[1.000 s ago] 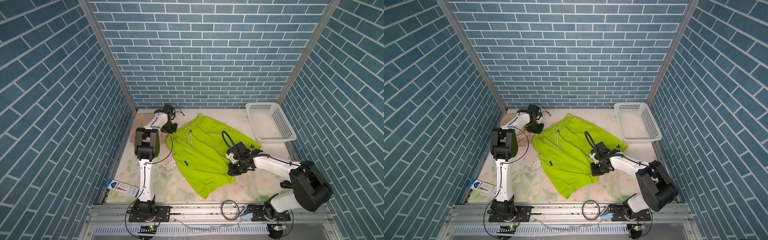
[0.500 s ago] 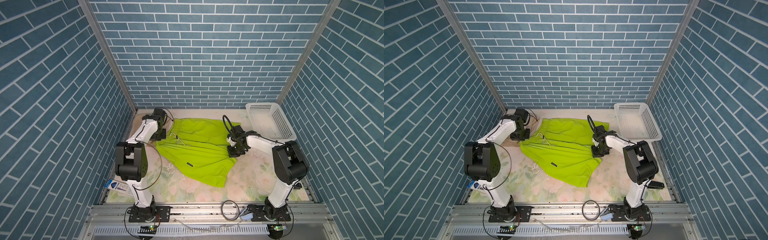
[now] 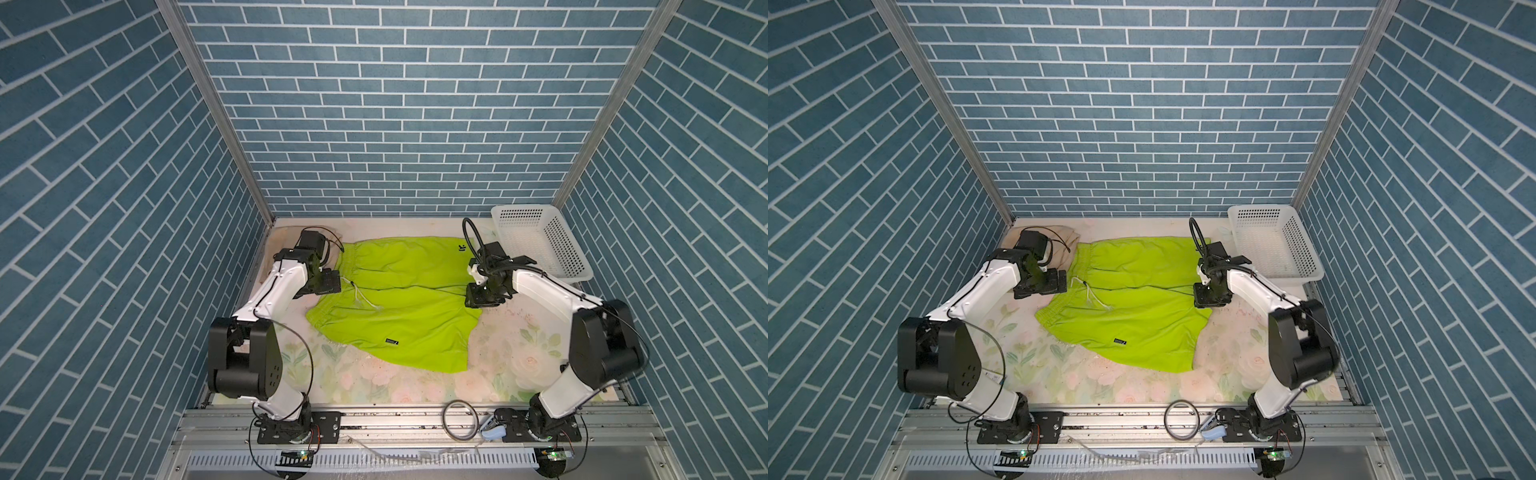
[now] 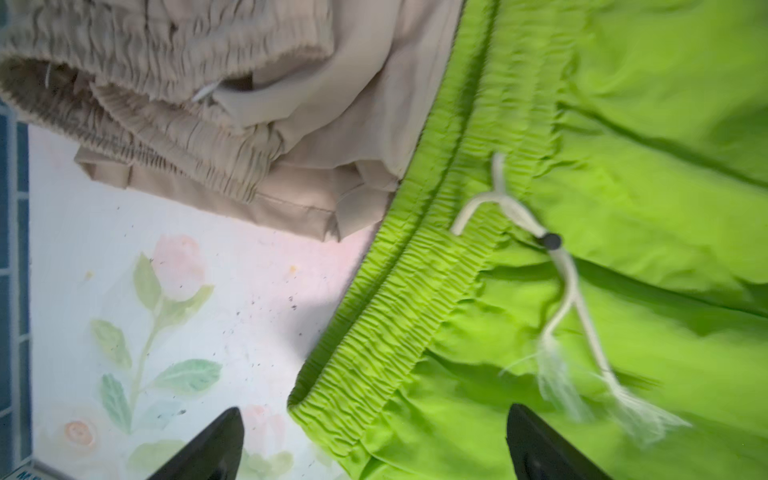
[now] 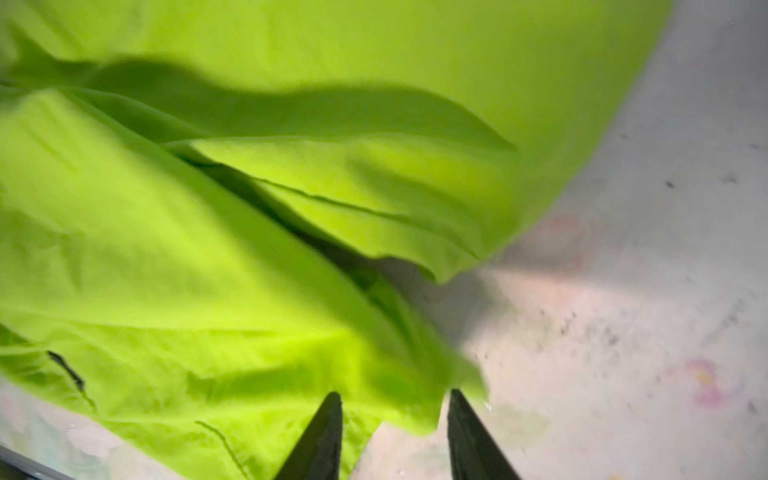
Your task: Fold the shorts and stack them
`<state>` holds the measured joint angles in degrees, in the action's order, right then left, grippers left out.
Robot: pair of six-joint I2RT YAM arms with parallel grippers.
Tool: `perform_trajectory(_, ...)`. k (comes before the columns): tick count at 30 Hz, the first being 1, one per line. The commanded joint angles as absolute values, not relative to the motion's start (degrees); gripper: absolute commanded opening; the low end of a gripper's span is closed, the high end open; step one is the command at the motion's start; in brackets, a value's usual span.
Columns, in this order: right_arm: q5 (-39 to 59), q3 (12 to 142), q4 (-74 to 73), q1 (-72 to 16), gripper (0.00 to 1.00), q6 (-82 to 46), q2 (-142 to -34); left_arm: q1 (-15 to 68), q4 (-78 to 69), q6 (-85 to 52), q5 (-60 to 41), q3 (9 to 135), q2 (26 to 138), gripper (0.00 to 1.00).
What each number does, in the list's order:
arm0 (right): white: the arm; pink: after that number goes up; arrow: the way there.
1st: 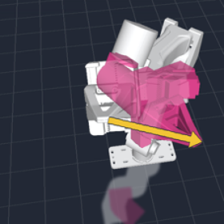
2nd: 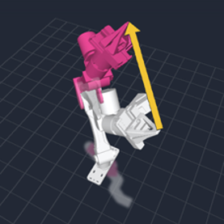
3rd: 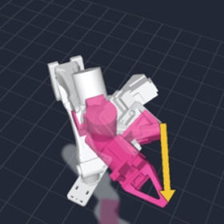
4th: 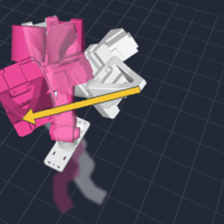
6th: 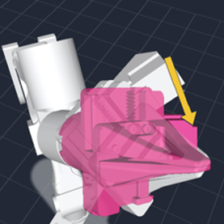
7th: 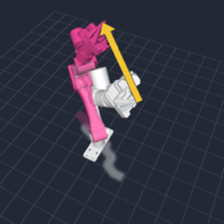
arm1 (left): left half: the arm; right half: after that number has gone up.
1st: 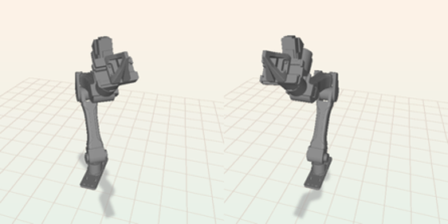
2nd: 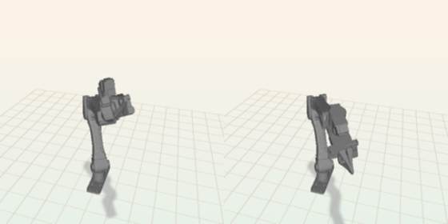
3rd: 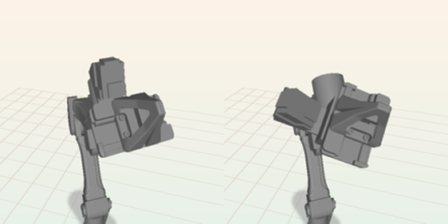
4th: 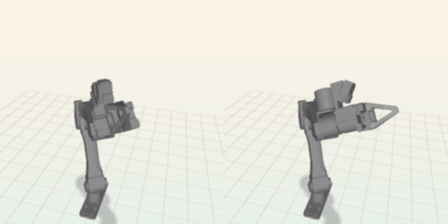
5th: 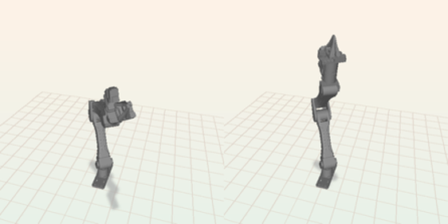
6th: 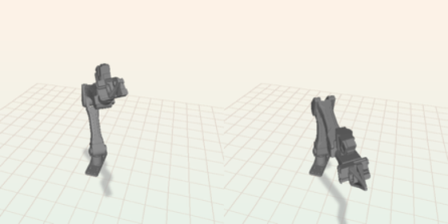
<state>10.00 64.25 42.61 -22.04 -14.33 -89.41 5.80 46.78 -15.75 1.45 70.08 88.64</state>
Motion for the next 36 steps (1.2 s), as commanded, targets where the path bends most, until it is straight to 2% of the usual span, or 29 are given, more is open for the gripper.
perform_trajectory(1, 7.6, 59.5, 48.1, -21.7, 0.5, -21.3, -80.4, 6.2, 47.0, -16.1, 0.8, 68.1, 86.0, 1.0)
perform_trajectory(4, 6.5, 55.8, 53.5, -21.5, 0.54, -24.0, -73.2, 6.1, 49.0, -16.3, 4.1, 65.8, 83.9, 1.0)
perform_trajectory(7, 18.1, 48.4, 49.7, -22.3, 0.57, -29.1, -67.8, 5.9, 48.2, -18.0, 6.2, 62.1, 81.4, 1.0)
perform_trajectory(9, 21.7, 42.8, 44.3, -26.4, 0.59, -33.8, -64.6, 5.3, 47.2, -21.0, 8.7, 58.9, 78.7, 1.0)
perform_trajectory(15, 17.3, 36.3, 36.8, -38.7, 0.6, -39.8, -61.6, -0.1, 39.2, -24.9, 0.5, 49.3, 71.9, 1.0)
perform_trajectory(23, 12.0, 32.7, 29.0, -43.5, 0.59, -41.6, -67.3, -1.0, 34.7, -25.4, -3.3, 44.9, 75.6, 0.98)
perform_trajectory(27, 10.9, 30.3, 25.8, -43.5, 0.47, -43.7, -67.1, -1.8, 31.1, -25.9, -5.4, 42.8, 76.2, 0.95)
perform_trajectory(31, 11.8, 28.0, 24.3, -43.6, 0.25, -45.6, -66.3, -1.8, 26.5, -26.3, -7.3, 41.3, 76.2, 0.88)
perform_trajectory(33, 11.1, 27.6, 24.4, -43.6, 0.09, -45.9, -65.2, -1.9, 25.0, -25.7, -8.3, 41.0, 76.6, 0.81)
perform_trajectory(34, 10.5, 27.6, 24.5, -43.6, 0.01, -46.0, -64.4, -1.8, 24.8, -25.4, -8.4, 41.0, 76.9, 0.74)
perform_trajectory(36, 9.4, 28.2, 25.7, -43.6, 0.0, -46.1, -62.6, -1.8, 24.4, -24.9, -7.8, 41.0, 77.2, 0.59)
